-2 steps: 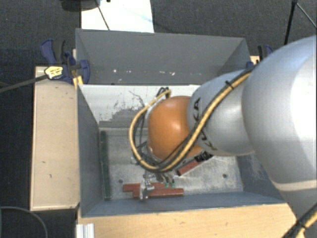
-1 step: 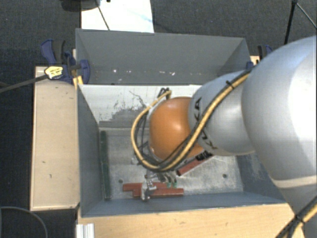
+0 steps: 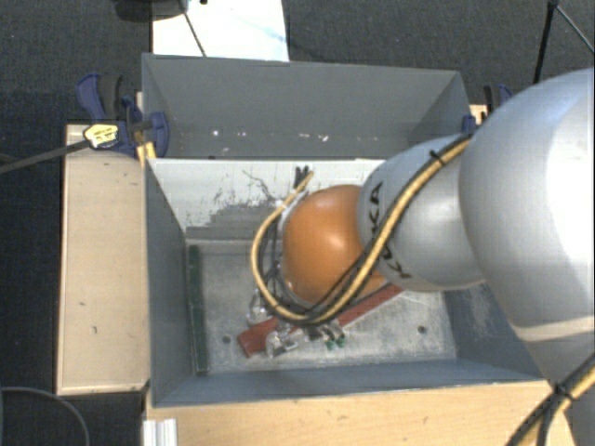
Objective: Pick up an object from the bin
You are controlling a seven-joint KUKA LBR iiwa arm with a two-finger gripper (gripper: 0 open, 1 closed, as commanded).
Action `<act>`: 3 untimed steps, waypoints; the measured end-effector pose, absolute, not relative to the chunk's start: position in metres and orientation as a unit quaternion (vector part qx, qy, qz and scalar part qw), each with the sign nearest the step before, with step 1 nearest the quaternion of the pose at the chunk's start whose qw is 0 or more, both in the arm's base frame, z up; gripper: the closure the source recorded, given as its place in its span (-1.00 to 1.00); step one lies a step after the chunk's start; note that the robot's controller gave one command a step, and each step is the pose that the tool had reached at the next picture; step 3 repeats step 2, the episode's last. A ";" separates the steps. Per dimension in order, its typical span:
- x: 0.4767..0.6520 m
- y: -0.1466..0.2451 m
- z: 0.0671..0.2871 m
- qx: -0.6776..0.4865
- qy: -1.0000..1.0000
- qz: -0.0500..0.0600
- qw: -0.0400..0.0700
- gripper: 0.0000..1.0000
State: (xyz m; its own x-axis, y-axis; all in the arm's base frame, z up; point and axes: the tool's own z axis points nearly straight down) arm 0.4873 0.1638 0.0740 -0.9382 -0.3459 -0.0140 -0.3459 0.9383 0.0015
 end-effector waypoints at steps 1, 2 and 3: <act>0.487 0.164 0.074 -0.175 0.985 0.002 0.007 1.00; 0.507 0.181 0.279 -0.162 0.987 0.001 0.005 1.00; 0.507 0.181 0.279 -0.162 0.987 0.001 0.005 1.00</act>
Offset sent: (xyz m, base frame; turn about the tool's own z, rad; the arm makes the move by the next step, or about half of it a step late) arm 0.0172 0.0163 0.2009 0.0149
